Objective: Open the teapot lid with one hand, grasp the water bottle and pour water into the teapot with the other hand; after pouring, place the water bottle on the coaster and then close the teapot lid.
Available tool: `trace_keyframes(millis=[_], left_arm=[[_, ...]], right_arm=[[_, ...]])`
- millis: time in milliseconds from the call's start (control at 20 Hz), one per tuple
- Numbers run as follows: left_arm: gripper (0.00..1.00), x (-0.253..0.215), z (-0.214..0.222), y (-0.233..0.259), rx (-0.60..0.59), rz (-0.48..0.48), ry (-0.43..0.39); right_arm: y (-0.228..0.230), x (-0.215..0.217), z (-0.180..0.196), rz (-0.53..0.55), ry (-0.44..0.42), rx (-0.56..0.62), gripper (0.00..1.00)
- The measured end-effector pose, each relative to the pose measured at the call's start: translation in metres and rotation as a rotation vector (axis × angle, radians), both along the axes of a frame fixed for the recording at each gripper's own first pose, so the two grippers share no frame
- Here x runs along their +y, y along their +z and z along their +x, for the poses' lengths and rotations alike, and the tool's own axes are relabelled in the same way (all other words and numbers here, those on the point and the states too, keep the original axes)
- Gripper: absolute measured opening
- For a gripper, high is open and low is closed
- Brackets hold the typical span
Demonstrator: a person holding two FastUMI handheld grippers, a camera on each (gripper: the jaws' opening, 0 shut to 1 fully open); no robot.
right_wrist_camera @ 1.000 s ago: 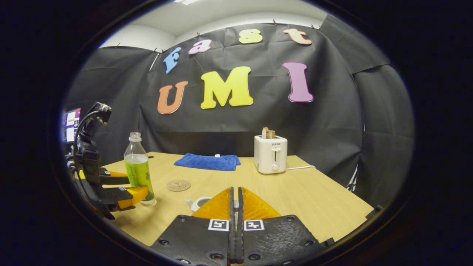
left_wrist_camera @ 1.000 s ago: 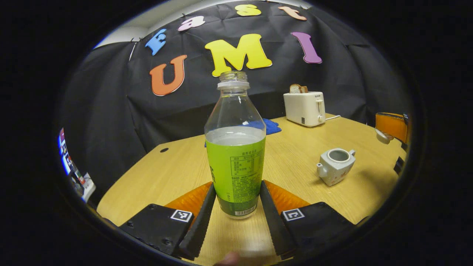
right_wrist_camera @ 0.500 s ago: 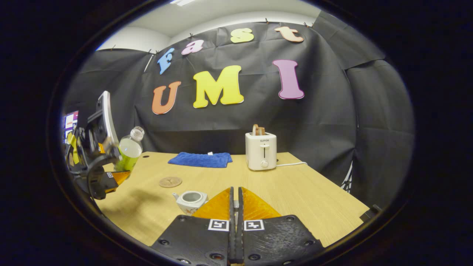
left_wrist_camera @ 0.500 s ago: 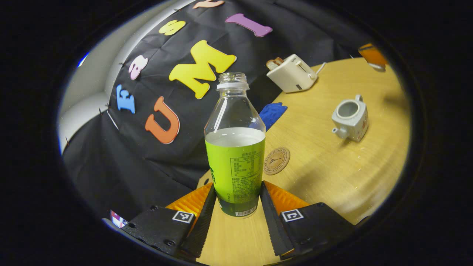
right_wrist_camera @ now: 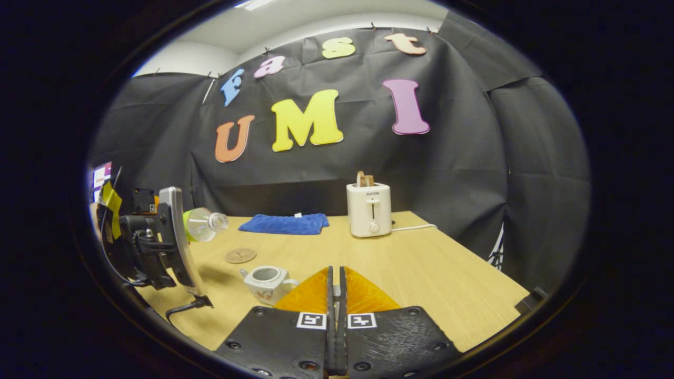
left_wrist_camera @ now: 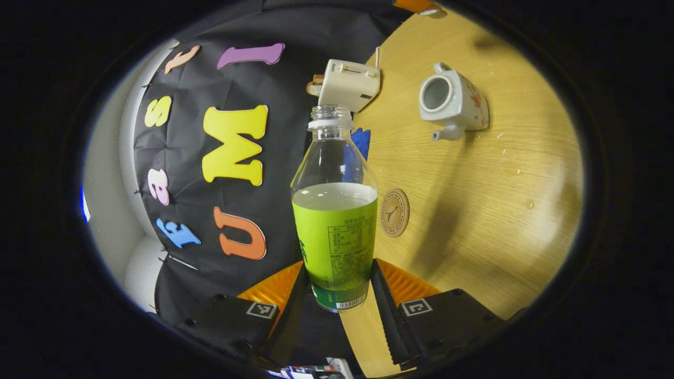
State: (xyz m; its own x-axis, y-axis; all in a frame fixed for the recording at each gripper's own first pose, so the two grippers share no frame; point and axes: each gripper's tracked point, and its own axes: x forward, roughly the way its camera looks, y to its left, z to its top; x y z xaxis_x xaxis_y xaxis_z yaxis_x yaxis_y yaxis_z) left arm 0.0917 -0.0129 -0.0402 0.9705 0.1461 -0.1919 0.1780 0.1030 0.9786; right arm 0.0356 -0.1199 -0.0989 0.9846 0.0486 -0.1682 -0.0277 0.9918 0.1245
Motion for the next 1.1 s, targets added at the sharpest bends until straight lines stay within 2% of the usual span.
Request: trace_keyframes(millis=[200, 500, 1100], left_arm=[[0.7, -0.008, 0.004, 0.005, 0.017, 0.12, -0.013], [0.71, -0.027, 0.009, 0.0, 0.043, 0.233, -0.057], [0.7, -0.042, 0.015, 0.009, 0.038, 0.449, -0.093]], right_arm=[[-0.004, -0.003, 0.0, 0.007, 0.001, 0.0, 0.0], [-0.007, -0.012, 0.001, 0.014, -0.011, 0.005, 0.0], [-0.007, -0.015, 0.0, 0.013, -0.016, 0.003, 0.0]])
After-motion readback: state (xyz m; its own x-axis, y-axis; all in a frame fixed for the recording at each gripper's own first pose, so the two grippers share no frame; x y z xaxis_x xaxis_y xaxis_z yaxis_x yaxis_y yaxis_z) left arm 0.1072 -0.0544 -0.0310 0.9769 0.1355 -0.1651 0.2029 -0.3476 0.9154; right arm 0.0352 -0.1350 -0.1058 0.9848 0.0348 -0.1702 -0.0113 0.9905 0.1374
